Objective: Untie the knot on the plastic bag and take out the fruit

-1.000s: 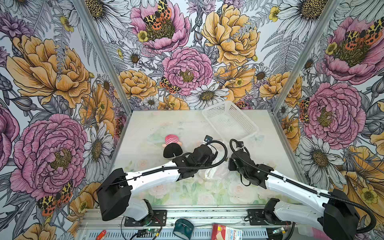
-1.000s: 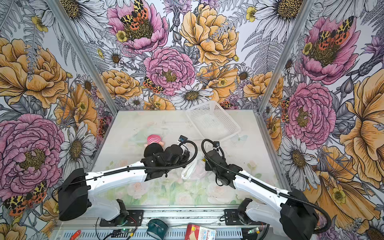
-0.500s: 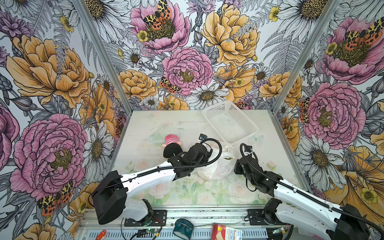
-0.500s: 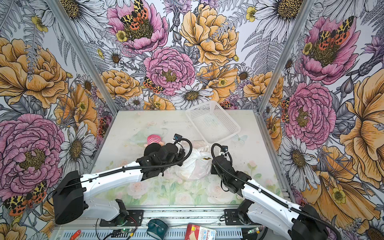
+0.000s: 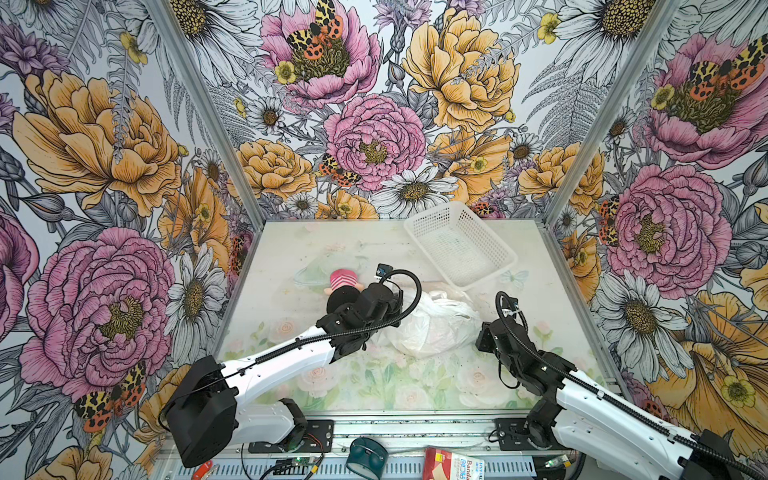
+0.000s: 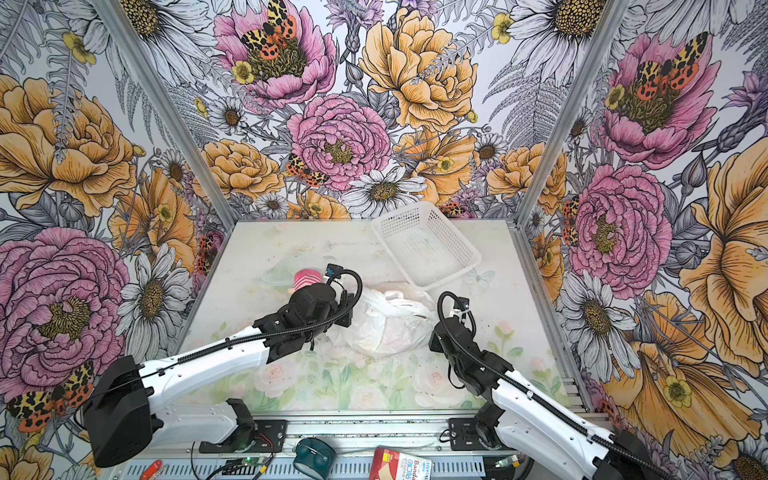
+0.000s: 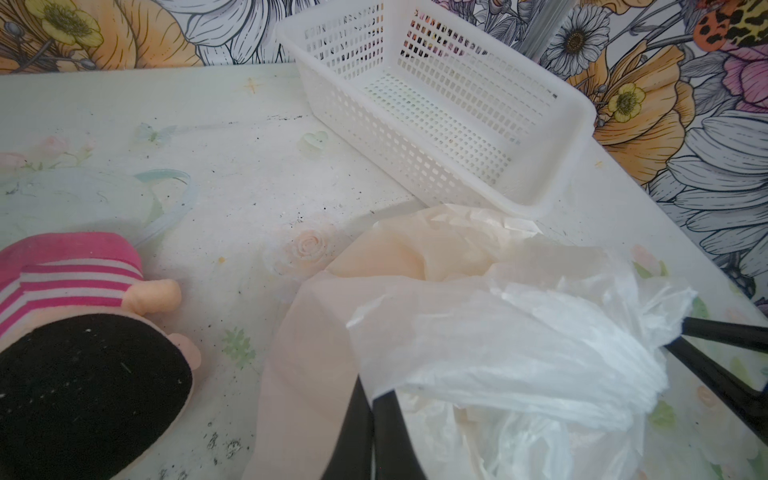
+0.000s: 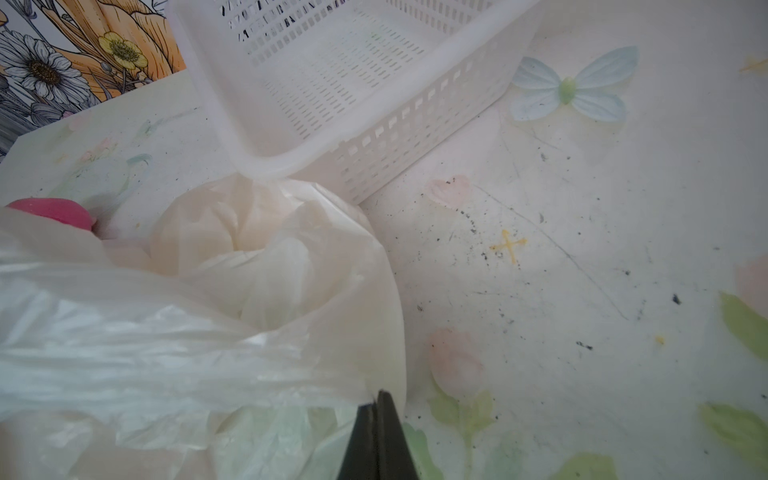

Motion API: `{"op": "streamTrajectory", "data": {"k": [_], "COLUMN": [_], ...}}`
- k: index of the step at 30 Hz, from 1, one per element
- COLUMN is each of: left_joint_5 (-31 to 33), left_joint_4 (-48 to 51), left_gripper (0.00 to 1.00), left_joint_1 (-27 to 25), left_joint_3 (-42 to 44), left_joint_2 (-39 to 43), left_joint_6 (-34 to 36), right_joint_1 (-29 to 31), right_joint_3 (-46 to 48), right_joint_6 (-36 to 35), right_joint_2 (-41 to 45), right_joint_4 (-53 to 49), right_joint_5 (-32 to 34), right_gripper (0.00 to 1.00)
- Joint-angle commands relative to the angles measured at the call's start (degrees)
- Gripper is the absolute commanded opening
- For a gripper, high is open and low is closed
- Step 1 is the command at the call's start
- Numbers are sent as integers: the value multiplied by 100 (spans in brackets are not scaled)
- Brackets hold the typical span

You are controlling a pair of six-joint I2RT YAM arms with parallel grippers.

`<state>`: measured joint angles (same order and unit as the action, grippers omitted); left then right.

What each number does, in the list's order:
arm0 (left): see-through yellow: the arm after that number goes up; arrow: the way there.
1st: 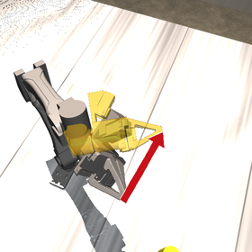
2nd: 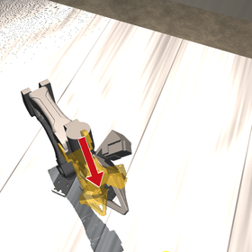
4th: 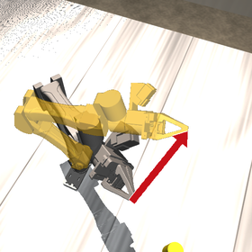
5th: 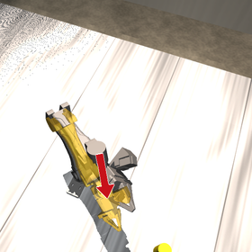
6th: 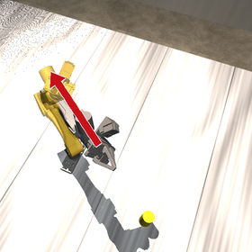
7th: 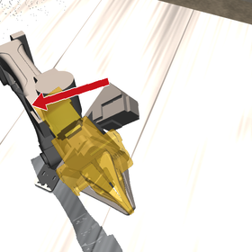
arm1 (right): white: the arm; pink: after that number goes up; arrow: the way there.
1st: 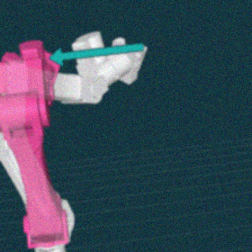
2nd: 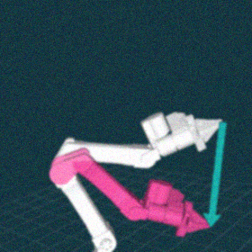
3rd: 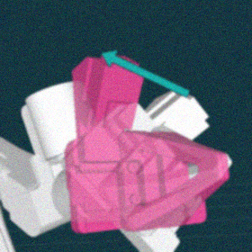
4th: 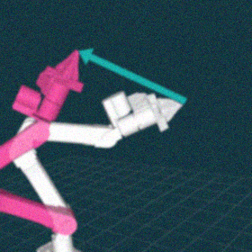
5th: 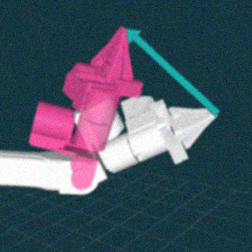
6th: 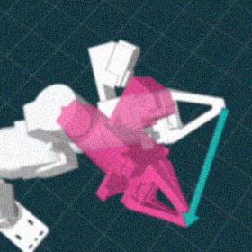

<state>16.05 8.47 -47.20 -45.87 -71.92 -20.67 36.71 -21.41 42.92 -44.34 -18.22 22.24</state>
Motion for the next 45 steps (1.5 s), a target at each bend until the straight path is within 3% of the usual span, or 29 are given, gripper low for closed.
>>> {"op": "streamTrajectory", "data": {"k": [1,5,20,27,31,35,45], "left_joint_5": [-364,-682,-700,-770,-779,-753,-621], "left_joint_4": [-273,-309,-407,-401,-399,-388,-338], "left_gripper": [0,0,0,0,0,0,0], "left_joint_1": [307,553,694,678,661,624,493], "left_joint_3": [152,223,413,362,357,333,287], "left_joint_2": [107,112,383,300,284,271,259], "left_joint_6": [-234,-368,-465,-456,-448,-429,-359], "right_joint_1": [-137,-290,-594,-532,-251,444,2311], "right_joint_3": [143,296,496,57,-291,-589,-1220], "right_joint_6": [197,256,247,-77,-304,-581,-1169], "right_joint_2": [193,383,828,1038,1156,1136,553], "right_joint_4": [-19,-23,-41,-358,-659,-757,-712], "right_joint_5": [-21,-100,-421,-724,-615,-197,832], "right_gripper": [0,0,2,45,60,70,82]}}
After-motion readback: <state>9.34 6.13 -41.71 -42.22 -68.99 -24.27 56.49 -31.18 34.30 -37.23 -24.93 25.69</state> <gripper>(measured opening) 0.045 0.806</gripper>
